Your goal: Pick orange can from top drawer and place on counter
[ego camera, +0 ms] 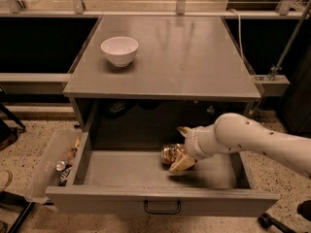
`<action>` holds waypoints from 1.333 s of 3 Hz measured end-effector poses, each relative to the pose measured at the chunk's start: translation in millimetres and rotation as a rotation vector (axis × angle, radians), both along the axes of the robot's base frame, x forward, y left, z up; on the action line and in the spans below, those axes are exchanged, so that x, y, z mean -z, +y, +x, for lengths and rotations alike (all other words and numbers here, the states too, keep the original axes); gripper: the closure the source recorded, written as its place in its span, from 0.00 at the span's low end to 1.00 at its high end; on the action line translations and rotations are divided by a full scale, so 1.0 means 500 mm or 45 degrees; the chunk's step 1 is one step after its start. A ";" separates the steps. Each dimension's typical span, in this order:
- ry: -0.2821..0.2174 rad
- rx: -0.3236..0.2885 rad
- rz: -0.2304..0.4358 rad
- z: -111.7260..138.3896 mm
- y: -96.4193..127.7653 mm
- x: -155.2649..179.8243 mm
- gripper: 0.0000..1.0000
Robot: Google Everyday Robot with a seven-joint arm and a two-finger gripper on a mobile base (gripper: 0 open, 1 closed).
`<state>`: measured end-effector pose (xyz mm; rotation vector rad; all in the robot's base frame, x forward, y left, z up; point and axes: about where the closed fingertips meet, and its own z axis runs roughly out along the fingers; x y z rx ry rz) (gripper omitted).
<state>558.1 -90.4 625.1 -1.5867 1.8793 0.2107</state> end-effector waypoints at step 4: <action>-0.007 -0.048 0.034 0.001 -0.003 -0.099 1.00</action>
Offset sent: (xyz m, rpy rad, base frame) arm 0.0000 0.0000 0.0000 0.0000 0.0000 0.0000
